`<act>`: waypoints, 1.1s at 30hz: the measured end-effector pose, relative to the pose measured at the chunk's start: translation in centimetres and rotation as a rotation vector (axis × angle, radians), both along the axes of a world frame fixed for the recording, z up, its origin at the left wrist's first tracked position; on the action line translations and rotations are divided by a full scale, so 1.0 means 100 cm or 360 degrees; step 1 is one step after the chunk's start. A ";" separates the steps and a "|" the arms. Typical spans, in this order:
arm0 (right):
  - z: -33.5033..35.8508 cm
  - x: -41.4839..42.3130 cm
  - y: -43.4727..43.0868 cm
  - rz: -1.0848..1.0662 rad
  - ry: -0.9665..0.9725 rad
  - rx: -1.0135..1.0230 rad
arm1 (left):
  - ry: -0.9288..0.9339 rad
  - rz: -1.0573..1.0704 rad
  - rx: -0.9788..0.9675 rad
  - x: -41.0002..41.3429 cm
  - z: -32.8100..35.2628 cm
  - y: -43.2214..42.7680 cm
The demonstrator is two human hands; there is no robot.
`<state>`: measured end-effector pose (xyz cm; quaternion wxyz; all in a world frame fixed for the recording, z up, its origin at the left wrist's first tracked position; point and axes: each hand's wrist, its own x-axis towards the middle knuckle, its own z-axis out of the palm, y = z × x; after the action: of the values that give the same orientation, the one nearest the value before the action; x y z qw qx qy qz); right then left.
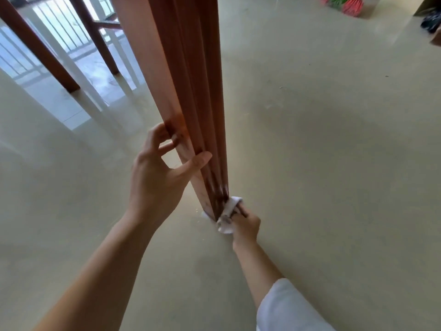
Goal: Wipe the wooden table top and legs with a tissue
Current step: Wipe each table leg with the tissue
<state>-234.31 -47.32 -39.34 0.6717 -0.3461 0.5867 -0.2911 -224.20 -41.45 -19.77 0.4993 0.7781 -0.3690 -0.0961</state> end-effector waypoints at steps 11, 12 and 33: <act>0.083 0.002 -0.044 -0.0464 -0.0103 0.0489 | 0.0141 0.0132 -0.0030 -0.004 -0.004 -0.006; 0.099 0.006 -0.052 -0.0548 -0.0192 0.0488 | 0.0156 0.0148 -0.0022 -0.007 -0.002 -0.007; 0.243 0.031 -0.180 0.1448 -0.0895 0.0163 | 0.0194 0.0982 0.0780 -0.056 0.036 -0.056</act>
<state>-231.20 -65.32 -15.03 0.8773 -0.4408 0.1883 -0.0231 -229.77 -47.04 -16.20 0.3253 0.9413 -0.0538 -0.0727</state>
